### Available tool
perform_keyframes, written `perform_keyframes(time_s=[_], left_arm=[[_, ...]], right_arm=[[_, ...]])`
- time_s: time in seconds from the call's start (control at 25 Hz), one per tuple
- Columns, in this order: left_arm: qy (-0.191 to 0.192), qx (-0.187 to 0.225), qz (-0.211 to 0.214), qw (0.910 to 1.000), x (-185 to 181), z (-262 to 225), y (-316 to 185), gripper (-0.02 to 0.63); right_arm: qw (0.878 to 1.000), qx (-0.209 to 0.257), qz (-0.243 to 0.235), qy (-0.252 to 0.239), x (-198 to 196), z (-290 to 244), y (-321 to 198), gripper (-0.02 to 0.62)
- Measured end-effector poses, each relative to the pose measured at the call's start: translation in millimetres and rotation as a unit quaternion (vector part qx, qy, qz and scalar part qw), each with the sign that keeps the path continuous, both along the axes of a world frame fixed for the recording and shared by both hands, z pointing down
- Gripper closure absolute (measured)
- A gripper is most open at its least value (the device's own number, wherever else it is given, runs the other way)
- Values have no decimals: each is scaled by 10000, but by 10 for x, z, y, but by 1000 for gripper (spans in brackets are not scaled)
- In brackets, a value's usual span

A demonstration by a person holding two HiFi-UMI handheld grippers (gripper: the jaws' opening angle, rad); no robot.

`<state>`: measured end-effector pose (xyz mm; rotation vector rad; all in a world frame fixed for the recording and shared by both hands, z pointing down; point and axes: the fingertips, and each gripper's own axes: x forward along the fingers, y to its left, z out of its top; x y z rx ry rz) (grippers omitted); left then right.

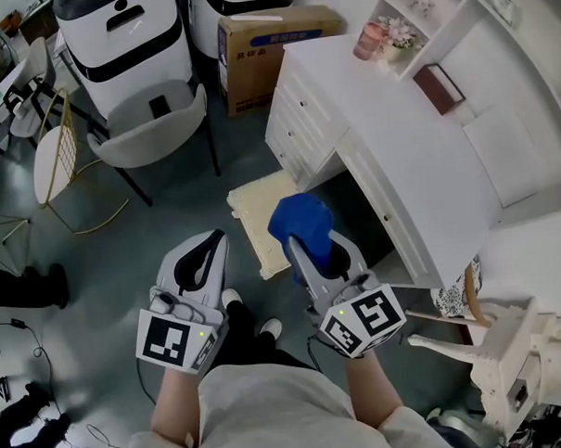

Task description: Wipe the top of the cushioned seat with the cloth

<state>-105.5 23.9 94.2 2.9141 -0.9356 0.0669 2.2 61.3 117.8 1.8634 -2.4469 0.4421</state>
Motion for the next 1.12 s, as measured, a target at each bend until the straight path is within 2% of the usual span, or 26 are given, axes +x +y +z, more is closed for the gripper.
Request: perform_keyframes(time_s=[0.4, 0.64, 0.88, 1.12], left_arm=[[-4, -48, 219, 9997, 39, 133, -621, 607], [-95, -123, 229, 9996, 105, 270, -825, 606], [-201, -187, -24, 9996, 223, 414, -992, 606], [-254, -268, -525, 9979, 410, 623, -1110, 606]], right_arm=[[9997, -188, 157, -2, -2, 197, -614, 482], [9994, -300, 190, -51, 96, 349, -852, 480], [9990, -444, 2, -108, 277, 591, -1073, 480], [9966, -700, -422, -114, 504, 936, -1262, 480]])
